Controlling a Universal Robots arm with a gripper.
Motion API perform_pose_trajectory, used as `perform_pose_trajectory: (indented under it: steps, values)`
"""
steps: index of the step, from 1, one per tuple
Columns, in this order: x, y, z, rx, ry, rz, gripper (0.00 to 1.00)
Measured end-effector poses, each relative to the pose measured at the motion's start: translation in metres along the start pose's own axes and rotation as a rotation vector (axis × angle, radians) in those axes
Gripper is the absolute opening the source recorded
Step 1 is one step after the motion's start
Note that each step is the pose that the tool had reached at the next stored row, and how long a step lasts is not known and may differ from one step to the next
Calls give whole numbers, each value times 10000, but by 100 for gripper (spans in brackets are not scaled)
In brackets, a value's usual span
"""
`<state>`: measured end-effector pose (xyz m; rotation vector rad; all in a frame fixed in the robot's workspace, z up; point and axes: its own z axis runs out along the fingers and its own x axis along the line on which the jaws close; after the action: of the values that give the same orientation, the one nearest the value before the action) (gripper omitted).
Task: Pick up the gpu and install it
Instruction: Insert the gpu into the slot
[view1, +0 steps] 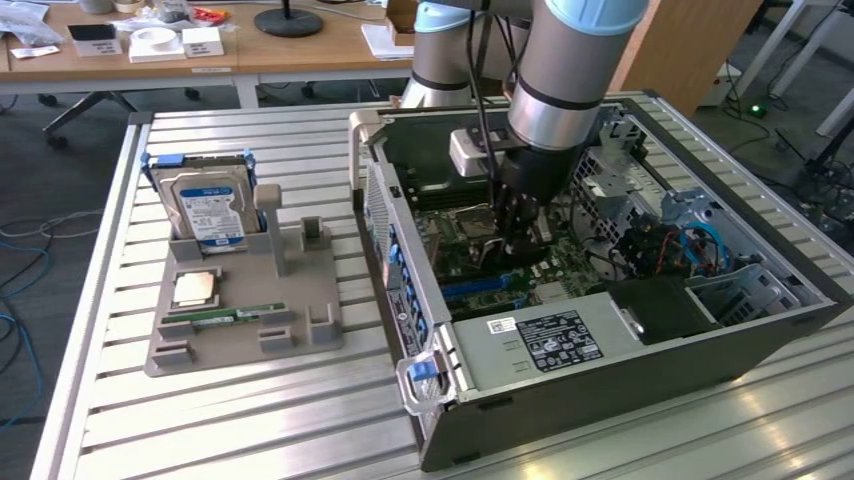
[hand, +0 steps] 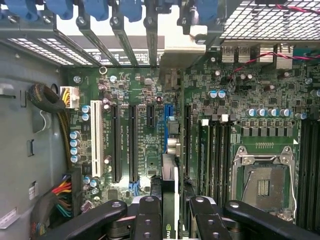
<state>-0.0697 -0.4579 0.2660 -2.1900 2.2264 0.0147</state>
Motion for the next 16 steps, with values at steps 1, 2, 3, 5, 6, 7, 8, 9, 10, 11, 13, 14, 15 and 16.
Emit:
perform_pose_trajectory:
  steps: [1, 2, 3, 5, 6, 7, 8, 9, 10, 11, 13, 14, 15, 16]
  values:
    - [2, 1, 1, 0, -1, 0, 26]
    - [2, 4, 2, 0, -1, -1, 26]
    - [2, 10, 2, 0, 0, -2, 26]
    - [3, 25, 3, 0, 1, -1, 26]
    - [3, 31, 3, 0, 1, -1, 26]
    - [4, 35, 2, -1, 1, -1, 26]
    - [4, 37, 3, 0, 1, -2, 26]
    - [5, 38, 3, 0, 1, -4, 26]
    - [9, 39, 2, -1, 2, -3, 26]
    - [15, 40, 2, -1, 1, -2, 26]
    - [24, 41, 2, 0, 1, 0, 26]
    - [24, 44, 2, 0, 0, 1, 26]
    - [24, 47, 3, 1, -1, -1, 26]
    - [25, 53, 3, 0, -1, -2, 26]
